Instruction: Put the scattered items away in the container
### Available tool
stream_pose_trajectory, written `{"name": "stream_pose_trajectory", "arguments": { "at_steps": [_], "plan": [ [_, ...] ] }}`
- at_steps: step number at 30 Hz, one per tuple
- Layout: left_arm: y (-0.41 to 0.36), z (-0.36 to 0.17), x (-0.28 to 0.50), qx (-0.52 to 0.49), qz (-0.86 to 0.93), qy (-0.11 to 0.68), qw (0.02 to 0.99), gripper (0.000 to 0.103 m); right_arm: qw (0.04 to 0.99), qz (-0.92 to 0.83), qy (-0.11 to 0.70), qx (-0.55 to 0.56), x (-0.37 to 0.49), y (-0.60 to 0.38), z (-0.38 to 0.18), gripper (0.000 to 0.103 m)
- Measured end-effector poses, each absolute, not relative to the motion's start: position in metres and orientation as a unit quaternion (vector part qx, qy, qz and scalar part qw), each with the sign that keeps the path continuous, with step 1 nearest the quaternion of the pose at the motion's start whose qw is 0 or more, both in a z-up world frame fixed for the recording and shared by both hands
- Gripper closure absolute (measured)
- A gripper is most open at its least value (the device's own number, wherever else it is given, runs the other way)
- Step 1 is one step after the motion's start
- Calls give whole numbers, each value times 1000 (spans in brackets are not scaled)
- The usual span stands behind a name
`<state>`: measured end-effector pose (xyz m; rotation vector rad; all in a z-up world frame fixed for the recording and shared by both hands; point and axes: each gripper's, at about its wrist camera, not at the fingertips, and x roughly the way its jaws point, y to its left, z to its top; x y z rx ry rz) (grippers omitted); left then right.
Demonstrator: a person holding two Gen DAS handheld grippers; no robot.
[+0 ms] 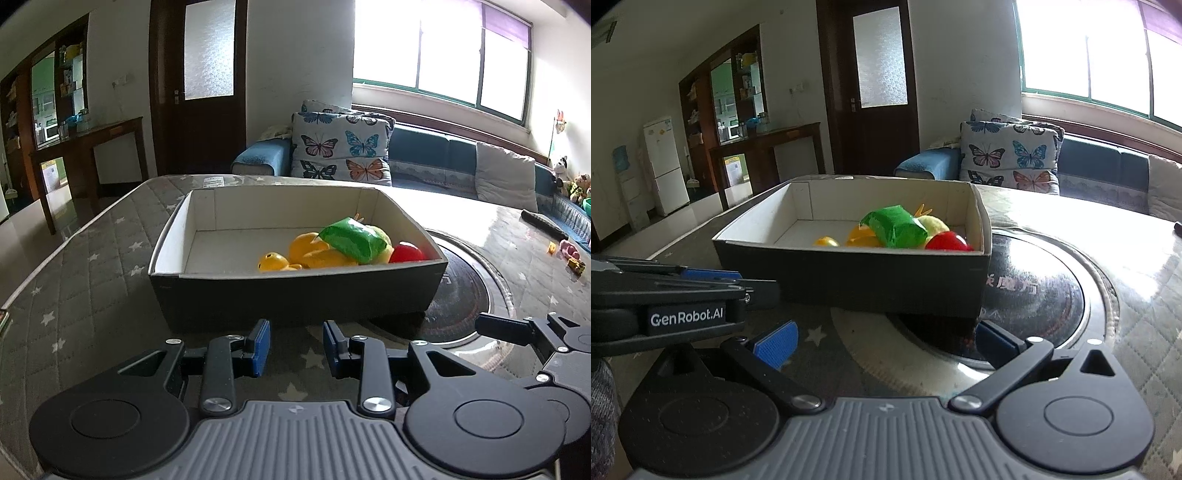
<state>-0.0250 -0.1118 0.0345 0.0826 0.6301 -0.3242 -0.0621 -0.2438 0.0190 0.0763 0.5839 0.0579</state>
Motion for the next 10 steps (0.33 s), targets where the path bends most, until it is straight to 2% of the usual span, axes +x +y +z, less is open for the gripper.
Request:
{"name": "stream_pose_trajectory", "arguments": {
  "at_steps": [10],
  "plan": [
    [-120, 39, -1, 48, -162, 305, 937, 69, 956, 28, 290, 36, -37, -248, 24, 0]
  ]
}}
